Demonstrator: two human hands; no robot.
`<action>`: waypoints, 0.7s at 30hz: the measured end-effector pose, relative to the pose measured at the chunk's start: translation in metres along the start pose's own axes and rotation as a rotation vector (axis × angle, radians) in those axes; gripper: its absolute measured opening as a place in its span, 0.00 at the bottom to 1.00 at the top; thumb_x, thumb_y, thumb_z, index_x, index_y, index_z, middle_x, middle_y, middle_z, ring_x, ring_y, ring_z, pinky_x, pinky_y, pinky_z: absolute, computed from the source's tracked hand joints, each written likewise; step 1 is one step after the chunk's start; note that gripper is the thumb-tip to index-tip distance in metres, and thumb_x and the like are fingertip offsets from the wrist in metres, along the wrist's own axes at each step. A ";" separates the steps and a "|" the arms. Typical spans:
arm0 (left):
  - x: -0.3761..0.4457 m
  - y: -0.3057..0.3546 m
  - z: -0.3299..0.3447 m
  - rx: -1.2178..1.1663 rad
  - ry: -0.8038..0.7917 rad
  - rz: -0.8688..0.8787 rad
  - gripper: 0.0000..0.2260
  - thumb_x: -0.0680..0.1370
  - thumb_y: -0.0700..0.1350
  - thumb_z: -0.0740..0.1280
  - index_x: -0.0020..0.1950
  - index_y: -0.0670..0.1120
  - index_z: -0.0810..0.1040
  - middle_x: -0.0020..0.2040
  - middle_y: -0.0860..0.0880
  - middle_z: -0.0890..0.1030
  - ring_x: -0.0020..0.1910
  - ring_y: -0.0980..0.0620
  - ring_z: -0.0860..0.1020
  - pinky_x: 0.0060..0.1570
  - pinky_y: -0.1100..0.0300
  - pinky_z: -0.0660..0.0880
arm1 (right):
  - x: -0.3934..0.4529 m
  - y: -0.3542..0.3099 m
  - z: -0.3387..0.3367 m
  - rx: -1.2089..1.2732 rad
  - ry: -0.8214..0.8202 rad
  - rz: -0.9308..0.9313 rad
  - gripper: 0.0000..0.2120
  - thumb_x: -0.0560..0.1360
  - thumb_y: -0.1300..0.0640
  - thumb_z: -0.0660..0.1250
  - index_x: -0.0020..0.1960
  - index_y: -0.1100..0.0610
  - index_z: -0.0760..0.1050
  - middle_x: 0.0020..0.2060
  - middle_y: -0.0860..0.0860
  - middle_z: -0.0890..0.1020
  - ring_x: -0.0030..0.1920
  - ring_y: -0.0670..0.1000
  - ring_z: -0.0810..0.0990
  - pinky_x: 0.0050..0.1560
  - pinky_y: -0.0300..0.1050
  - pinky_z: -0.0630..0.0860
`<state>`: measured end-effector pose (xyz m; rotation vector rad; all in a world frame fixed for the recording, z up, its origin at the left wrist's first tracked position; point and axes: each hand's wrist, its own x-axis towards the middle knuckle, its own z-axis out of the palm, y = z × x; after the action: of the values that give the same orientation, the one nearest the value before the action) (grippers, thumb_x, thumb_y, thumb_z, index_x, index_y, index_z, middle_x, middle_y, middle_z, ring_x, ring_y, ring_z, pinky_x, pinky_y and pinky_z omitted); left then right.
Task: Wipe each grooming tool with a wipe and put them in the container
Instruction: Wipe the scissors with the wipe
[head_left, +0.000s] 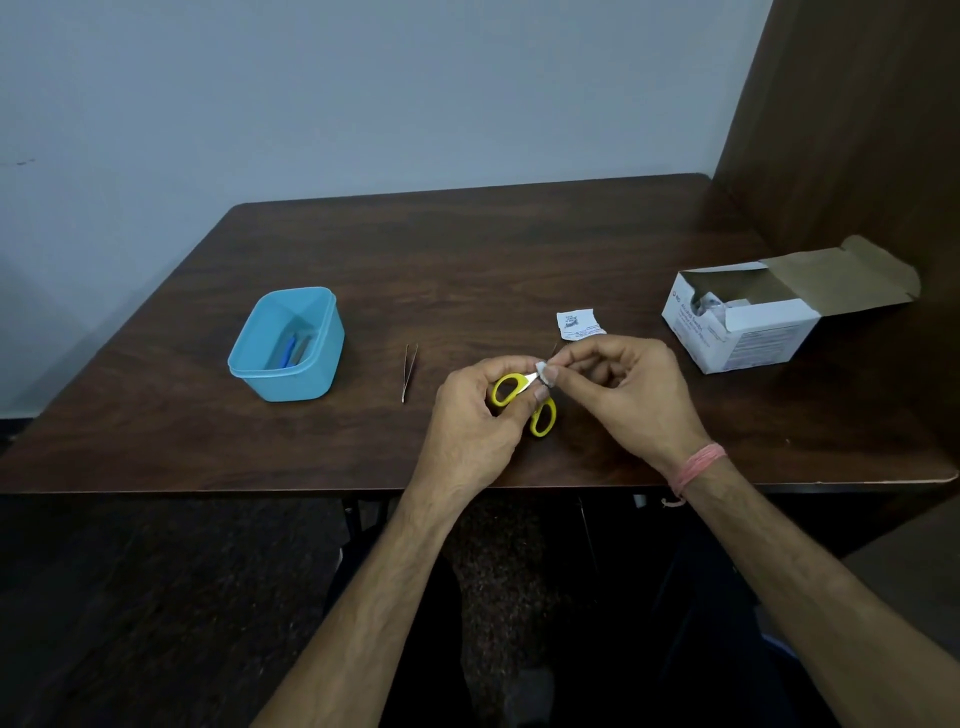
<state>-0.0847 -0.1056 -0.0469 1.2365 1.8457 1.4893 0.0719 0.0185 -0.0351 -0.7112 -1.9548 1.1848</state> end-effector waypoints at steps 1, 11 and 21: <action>0.000 0.000 0.000 -0.006 0.002 -0.001 0.05 0.84 0.48 0.77 0.59 0.56 0.90 0.42 0.60 0.88 0.39 0.65 0.82 0.40 0.65 0.75 | 0.000 0.000 0.000 0.007 -0.014 0.002 0.03 0.77 0.54 0.82 0.46 0.48 0.89 0.37 0.51 0.88 0.33 0.58 0.79 0.37 0.48 0.77; 0.000 0.000 -0.001 0.003 -0.030 -0.025 0.08 0.83 0.46 0.78 0.61 0.57 0.89 0.41 0.63 0.86 0.38 0.66 0.81 0.40 0.67 0.75 | 0.004 0.008 -0.003 0.007 0.135 -0.002 0.04 0.79 0.48 0.80 0.50 0.47 0.88 0.42 0.48 0.89 0.38 0.66 0.82 0.42 0.67 0.83; -0.002 0.004 0.000 -0.045 -0.035 -0.042 0.08 0.83 0.45 0.78 0.61 0.55 0.90 0.37 0.58 0.85 0.32 0.63 0.76 0.36 0.65 0.74 | 0.007 0.013 -0.004 -0.008 0.329 0.043 0.04 0.81 0.54 0.77 0.49 0.46 0.84 0.45 0.46 0.87 0.46 0.50 0.85 0.54 0.57 0.84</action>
<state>-0.0820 -0.1072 -0.0433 1.1879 1.7950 1.4696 0.0719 0.0314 -0.0433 -0.8949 -1.6777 1.0123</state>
